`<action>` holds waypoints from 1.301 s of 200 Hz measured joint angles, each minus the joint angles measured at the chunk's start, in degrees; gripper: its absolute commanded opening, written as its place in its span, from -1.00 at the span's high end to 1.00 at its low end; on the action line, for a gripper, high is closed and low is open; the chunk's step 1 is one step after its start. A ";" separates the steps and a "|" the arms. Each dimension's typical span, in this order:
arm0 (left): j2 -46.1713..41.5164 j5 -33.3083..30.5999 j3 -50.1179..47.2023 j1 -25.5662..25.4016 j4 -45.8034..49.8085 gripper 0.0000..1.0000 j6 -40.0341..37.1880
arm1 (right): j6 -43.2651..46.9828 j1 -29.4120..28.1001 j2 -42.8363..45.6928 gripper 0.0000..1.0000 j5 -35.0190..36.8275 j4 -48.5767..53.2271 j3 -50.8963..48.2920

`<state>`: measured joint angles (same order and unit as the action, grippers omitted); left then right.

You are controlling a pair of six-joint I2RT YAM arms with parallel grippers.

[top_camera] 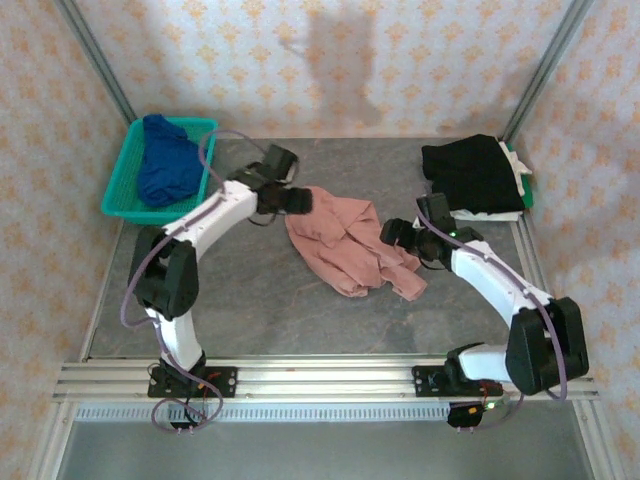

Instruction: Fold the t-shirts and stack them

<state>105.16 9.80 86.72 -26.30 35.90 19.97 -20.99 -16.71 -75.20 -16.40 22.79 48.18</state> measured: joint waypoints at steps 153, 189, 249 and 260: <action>14.16 6.23 8.66 -2.32 1.09 1.00 -4.79 | -1.73 -0.98 -14.86 1.00 0.09 0.79 5.70; 0.17 4.24 6.62 2.60 2.64 1.00 -3.41 | 0.13 -0.98 -15.06 1.00 4.57 7.02 17.53; -17.49 -4.63 0.90 13.00 4.28 0.91 1.27 | 3.13 -1.16 -10.91 0.54 7.93 11.43 32.79; -17.79 -6.03 -0.79 15.28 4.72 0.69 1.92 | 3.76 -1.70 -10.34 0.32 7.39 11.10 31.47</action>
<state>87.37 3.77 85.93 -11.03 40.62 21.89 -17.23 -18.41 -85.54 -9.02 33.89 79.66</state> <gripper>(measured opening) 0.078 0.232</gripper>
